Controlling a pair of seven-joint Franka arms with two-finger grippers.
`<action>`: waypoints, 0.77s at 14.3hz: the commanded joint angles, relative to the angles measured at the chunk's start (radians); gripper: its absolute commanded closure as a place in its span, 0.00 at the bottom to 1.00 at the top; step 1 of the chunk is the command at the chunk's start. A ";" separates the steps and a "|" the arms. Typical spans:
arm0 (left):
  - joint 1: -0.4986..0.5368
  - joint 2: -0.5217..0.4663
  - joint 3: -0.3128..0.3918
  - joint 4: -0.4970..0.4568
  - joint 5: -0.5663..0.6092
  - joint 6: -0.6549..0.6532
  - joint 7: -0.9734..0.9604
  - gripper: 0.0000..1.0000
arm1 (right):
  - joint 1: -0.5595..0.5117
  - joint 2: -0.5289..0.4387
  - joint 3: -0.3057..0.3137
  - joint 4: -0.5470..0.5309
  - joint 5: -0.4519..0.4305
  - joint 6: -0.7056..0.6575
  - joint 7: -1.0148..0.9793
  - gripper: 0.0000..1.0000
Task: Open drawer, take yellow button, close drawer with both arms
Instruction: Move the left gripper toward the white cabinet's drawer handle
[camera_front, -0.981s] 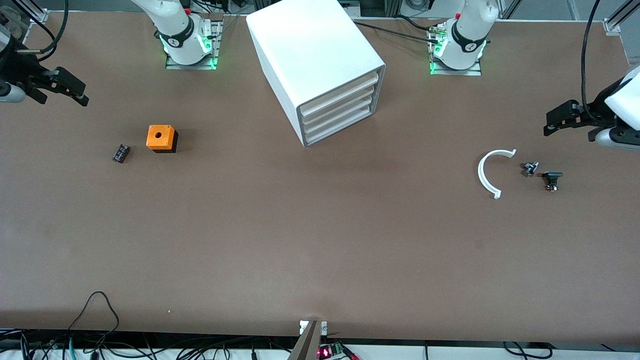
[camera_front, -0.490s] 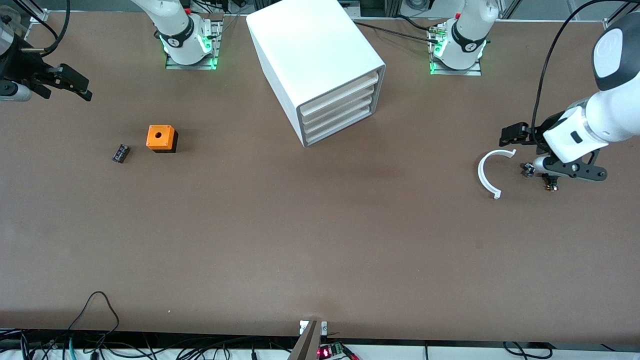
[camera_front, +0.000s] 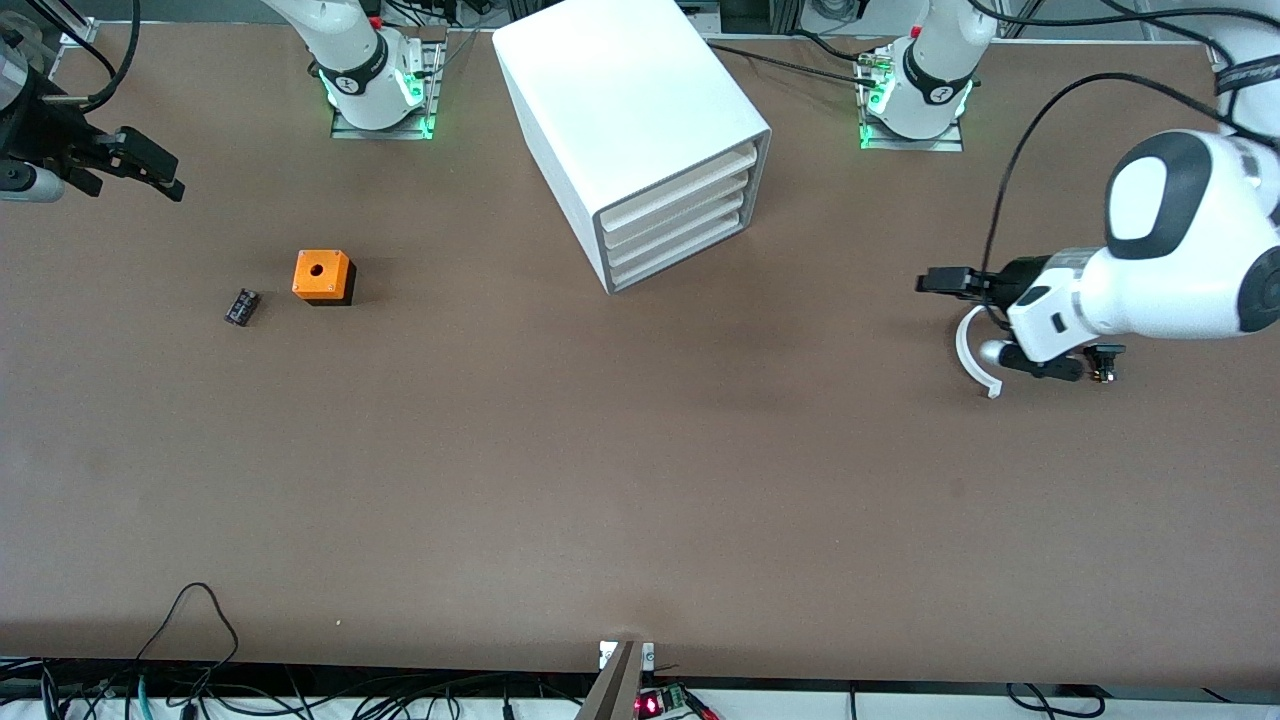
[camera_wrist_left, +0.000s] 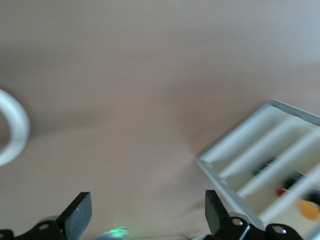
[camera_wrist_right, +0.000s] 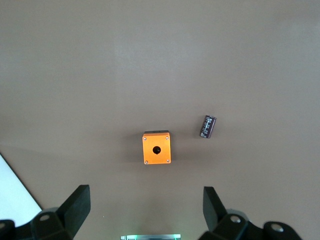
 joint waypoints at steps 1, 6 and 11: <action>-0.001 -0.015 -0.072 -0.113 -0.143 0.007 0.036 0.00 | 0.000 -0.013 0.003 0.007 -0.011 -0.019 -0.010 0.00; -0.002 -0.006 -0.208 -0.277 -0.373 0.009 0.149 0.00 | 0.002 -0.013 0.006 0.013 -0.011 -0.017 -0.005 0.00; -0.016 -0.008 -0.295 -0.386 -0.557 0.075 0.195 0.00 | 0.000 -0.011 0.025 0.022 -0.009 -0.017 0.001 0.00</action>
